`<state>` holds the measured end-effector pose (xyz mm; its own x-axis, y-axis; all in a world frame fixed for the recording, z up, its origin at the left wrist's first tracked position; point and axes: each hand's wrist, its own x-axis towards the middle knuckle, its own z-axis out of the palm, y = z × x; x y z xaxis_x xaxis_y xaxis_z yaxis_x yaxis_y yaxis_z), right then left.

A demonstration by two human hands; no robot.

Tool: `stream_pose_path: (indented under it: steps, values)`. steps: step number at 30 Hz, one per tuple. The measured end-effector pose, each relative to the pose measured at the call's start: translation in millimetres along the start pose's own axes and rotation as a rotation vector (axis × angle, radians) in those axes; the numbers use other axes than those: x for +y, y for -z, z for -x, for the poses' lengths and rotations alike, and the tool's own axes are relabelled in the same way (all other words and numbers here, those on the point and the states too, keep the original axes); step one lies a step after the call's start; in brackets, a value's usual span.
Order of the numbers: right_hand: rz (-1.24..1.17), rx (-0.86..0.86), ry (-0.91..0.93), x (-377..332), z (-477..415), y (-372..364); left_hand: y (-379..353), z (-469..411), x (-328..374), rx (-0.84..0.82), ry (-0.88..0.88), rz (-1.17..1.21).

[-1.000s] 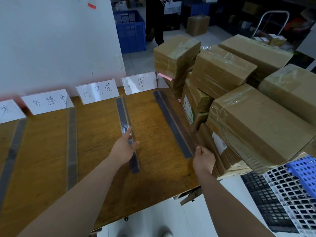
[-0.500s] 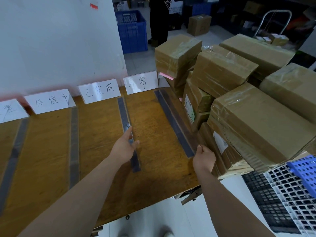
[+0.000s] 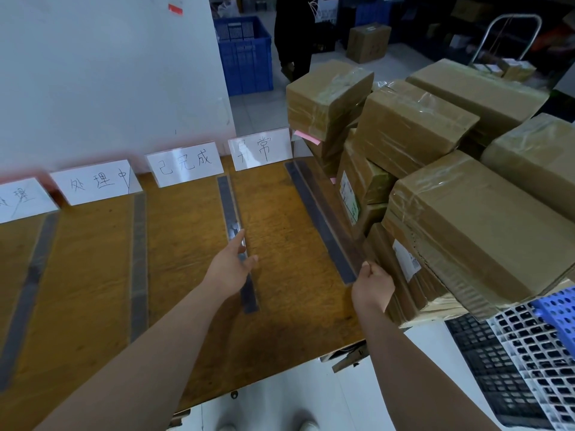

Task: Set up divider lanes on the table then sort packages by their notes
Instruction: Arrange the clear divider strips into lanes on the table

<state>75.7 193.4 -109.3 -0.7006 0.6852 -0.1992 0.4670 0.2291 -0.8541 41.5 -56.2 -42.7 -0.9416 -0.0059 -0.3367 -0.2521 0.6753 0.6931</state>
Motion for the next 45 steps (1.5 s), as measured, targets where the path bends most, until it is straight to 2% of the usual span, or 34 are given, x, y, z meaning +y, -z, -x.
stream_pose_path:
  steps: [35, 45]
  values:
    - [0.113, -0.059, 0.026, -15.3, 0.8, 11.3, -0.8, 5.0, 5.3, -0.009, 0.013, -0.008]
    - [0.187, -0.149, 0.093, -13.8, 22.2, 25.8, -0.7, 19.1, 8.1, 0.035, 0.020, -0.021]
